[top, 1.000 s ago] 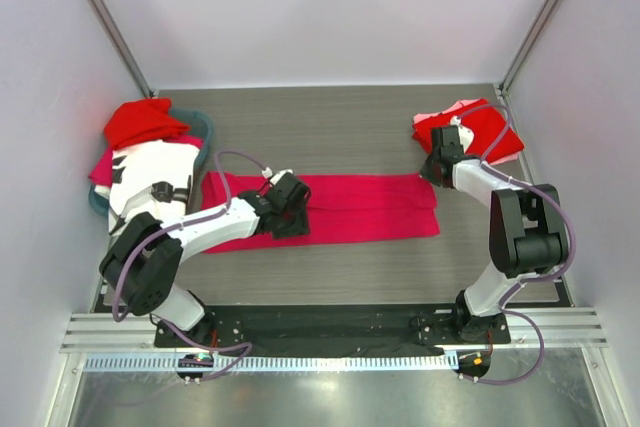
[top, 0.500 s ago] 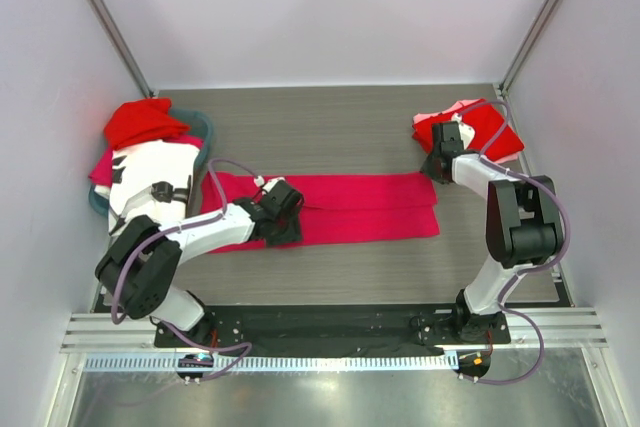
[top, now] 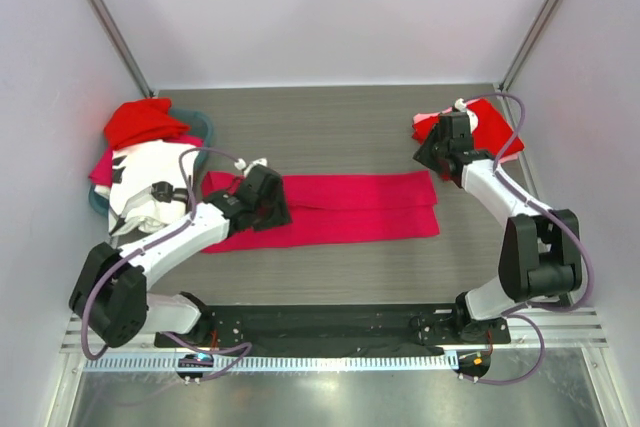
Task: Fold and stack the t-shirts
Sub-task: Fold the tshirt
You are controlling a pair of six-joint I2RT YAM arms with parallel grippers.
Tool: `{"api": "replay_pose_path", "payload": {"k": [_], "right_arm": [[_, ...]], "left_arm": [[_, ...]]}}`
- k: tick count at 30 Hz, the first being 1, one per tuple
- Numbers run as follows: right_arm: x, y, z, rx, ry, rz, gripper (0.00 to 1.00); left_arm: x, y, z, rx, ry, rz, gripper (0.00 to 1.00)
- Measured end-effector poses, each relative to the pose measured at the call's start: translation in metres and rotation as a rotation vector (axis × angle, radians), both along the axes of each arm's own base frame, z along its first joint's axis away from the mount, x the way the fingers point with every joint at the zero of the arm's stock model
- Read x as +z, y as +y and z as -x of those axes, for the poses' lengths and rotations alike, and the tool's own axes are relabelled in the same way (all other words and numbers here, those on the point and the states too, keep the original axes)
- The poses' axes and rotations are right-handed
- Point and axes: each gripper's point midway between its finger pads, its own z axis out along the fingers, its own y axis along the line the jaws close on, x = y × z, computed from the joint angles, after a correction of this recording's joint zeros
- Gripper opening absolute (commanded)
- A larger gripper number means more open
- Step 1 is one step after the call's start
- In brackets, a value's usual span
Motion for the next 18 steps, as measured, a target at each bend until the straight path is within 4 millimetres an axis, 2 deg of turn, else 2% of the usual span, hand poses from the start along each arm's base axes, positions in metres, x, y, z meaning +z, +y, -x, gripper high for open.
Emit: {"api": "replay_pose_path", "payload": {"k": [3, 7, 9, 13, 16, 18], "right_arm": [[0.021, 0.040, 0.001, 0.104, -0.059, -0.087, 0.38], [0.020, 0.115, 0.011, 0.282, -0.064, -0.195, 0.36], [0.011, 0.164, 0.021, 0.392, -0.036, -0.252, 0.38], [-0.011, 0.238, 0.033, 0.547, 0.025, -0.351, 0.46], [-0.027, 0.282, 0.040, 0.631, 0.067, -0.415, 0.47], [-0.033, 0.299, 0.041, 0.659, 0.084, -0.443, 0.47]], "left_arm": [[0.007, 0.037, -0.025, 0.113, -0.014, 0.009, 0.50], [0.012, 0.092, -0.047, 0.277, -0.018, -0.037, 0.51], [0.016, 0.106, -0.054, 0.327, -0.020, -0.045, 0.51], [0.018, 0.133, -0.075, 0.425, -0.016, -0.044, 0.51], [0.014, 0.152, -0.093, 0.494, 0.001, -0.048, 0.49], [0.011, 0.159, -0.107, 0.523, 0.012, -0.050, 0.49]]}}
